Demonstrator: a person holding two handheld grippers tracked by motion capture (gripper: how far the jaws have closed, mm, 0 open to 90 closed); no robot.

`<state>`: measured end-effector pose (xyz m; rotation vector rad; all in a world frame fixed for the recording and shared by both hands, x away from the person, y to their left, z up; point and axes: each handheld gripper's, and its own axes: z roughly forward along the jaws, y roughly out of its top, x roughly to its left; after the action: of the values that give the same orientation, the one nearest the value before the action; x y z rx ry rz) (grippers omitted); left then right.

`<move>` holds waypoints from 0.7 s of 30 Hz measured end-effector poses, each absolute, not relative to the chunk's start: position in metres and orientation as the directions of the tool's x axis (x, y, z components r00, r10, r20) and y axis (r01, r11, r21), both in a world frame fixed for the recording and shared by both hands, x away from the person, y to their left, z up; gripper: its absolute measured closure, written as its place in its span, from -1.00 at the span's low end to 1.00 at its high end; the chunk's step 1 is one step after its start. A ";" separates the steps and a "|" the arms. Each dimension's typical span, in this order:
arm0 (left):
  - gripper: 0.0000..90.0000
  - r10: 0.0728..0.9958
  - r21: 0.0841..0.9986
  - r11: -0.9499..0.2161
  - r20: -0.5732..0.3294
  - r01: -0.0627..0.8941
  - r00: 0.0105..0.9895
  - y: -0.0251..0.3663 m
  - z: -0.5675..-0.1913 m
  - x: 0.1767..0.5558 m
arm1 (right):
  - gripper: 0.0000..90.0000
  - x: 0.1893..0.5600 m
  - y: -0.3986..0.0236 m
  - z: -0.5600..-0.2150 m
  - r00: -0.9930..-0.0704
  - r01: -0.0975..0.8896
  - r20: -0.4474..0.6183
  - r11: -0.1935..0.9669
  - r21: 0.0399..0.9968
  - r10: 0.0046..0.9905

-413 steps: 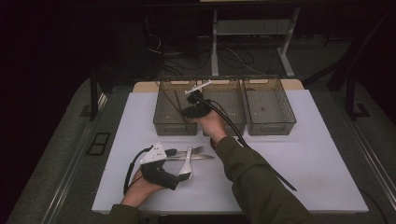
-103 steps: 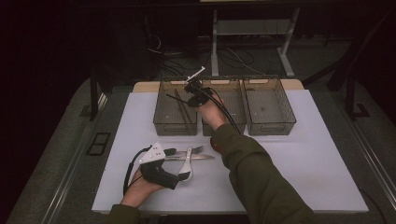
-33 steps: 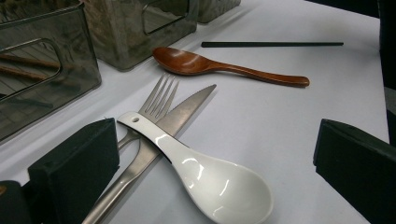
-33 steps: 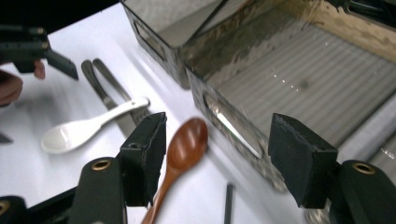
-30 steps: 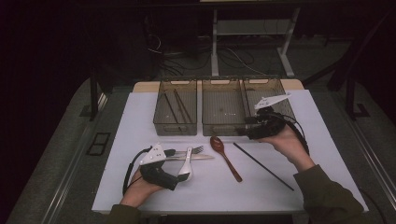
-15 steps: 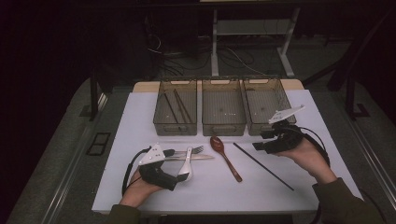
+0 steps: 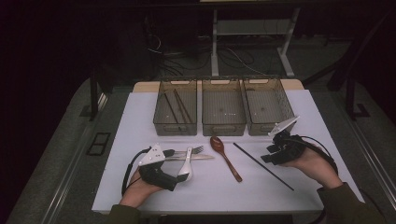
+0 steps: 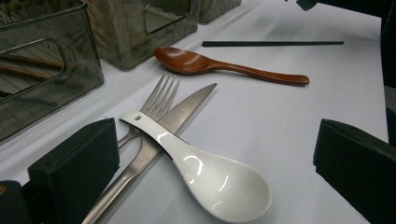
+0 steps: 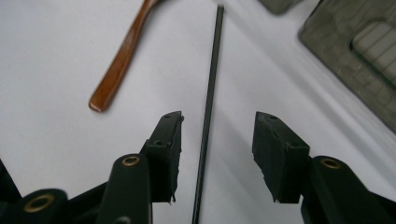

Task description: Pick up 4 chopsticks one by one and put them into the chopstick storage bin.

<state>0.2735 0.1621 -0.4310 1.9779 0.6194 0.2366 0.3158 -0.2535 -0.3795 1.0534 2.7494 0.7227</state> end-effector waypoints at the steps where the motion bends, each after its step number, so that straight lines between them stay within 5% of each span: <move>1: -1.00 0.519 0.875 -0.361 -0.098 0.321 0.849 0.162 -0.431 0.273 | 0.19 0.316 -0.253 -0.380 -0.752 0.605 0.059 0.652 0.456 0.656; 21: -1.00 0.516 0.874 -0.365 -0.097 0.321 0.851 0.162 -0.431 0.273 | 0.66 0.317 -0.242 -0.412 -0.775 0.627 0.061 0.752 0.201 0.630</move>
<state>0.2732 0.1616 -0.4310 1.9817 0.6163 0.2347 0.3170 -0.2421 -0.4120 1.0512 2.9307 0.3293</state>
